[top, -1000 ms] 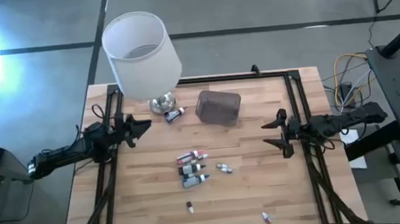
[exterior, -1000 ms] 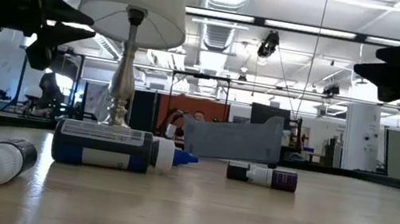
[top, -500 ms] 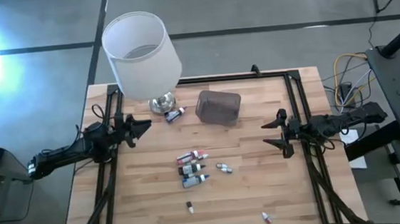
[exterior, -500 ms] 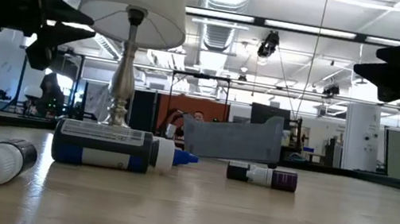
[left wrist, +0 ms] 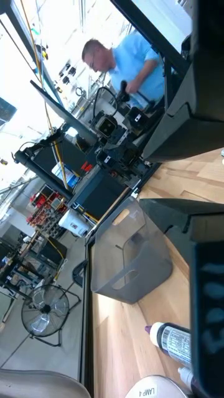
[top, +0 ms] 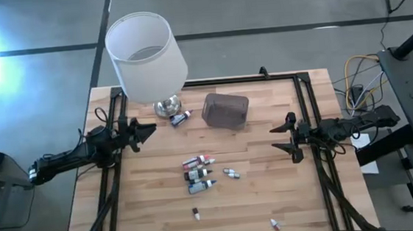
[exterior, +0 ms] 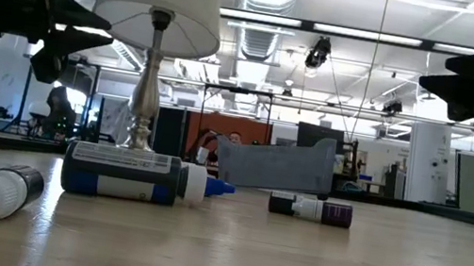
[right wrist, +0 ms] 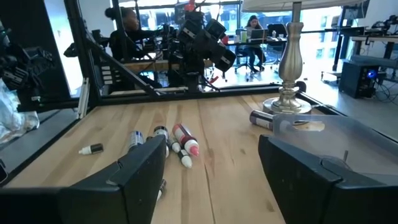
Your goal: Pick & Place food coloring
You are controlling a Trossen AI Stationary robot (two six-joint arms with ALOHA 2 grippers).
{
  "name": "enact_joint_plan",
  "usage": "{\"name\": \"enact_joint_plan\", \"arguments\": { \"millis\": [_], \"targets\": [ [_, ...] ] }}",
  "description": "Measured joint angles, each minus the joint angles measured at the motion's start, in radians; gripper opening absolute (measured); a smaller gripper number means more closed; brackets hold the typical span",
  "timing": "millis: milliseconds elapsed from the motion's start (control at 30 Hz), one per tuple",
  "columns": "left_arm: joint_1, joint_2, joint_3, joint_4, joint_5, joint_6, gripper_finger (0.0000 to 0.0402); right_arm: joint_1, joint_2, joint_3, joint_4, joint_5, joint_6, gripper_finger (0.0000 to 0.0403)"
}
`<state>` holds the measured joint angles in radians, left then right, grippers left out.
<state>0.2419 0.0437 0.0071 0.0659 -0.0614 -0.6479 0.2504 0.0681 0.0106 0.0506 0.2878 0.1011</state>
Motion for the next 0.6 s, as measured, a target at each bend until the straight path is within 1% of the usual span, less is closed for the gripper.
{"name": "enact_joint_plan", "arguments": {
  "millis": [400, 600],
  "targets": [
    [0.000, 0.000, 0.000, 0.000, 0.000, 0.000, 0.0085, 0.000, 0.000, 0.000, 0.000, 0.000, -0.003, 0.0265],
    [0.000, 0.000, 0.000, 0.000, 0.000, 0.000, 0.0085, 0.000, 0.000, 0.000, 0.000, 0.000, 0.001, 0.0261]
  ]
}}
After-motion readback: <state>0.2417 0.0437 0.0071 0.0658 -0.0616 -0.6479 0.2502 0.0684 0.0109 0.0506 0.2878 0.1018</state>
